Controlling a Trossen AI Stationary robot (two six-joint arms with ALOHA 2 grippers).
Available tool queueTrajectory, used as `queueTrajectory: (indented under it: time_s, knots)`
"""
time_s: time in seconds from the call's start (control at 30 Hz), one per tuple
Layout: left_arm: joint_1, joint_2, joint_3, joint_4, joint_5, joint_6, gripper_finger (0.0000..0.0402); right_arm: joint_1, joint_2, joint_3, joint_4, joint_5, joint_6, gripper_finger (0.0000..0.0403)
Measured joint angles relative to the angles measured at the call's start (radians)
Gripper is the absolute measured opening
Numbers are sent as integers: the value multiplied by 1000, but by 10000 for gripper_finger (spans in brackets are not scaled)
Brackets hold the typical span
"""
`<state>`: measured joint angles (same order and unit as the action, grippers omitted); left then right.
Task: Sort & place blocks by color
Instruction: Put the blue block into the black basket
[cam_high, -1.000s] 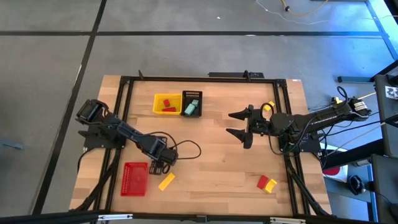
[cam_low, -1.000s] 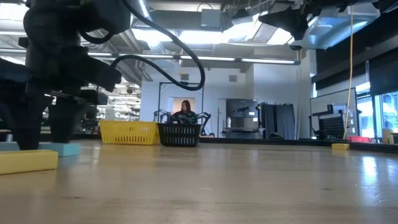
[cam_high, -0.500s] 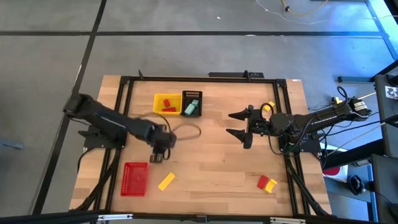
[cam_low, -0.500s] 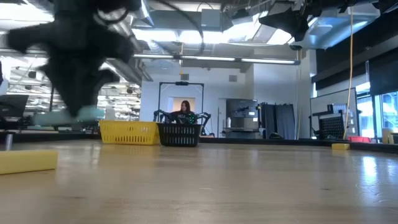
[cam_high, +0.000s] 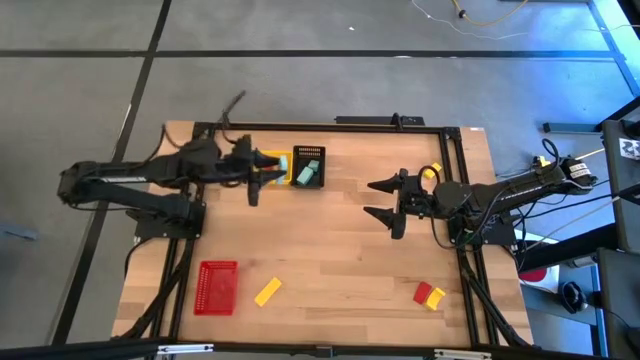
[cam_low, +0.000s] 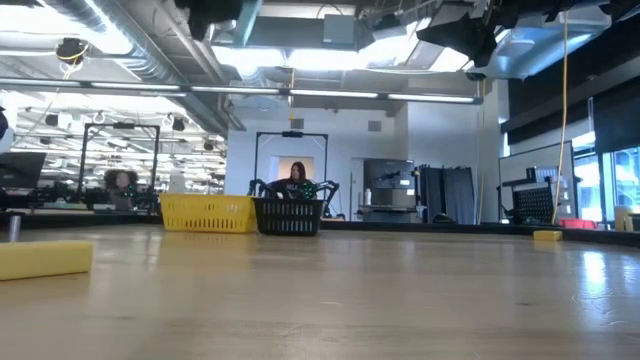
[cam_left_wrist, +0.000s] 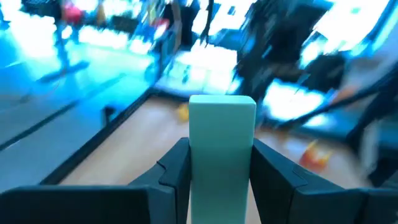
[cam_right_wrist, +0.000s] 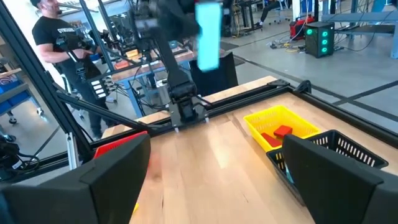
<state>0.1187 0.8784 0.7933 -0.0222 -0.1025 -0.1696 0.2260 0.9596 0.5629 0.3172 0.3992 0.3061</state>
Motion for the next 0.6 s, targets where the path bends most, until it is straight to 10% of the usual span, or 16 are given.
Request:
queueTrajectory:
  time_s: [0.33, 0.6]
  knots:
    - [-124, -28, -350, 539, -26, -241, 117, 0, 0, 0, 7, 0, -1, 364]
    - [-159, -28, -404, 603, -90, -247, 117, 0, 0, 0, 8, 1, -1, 364]
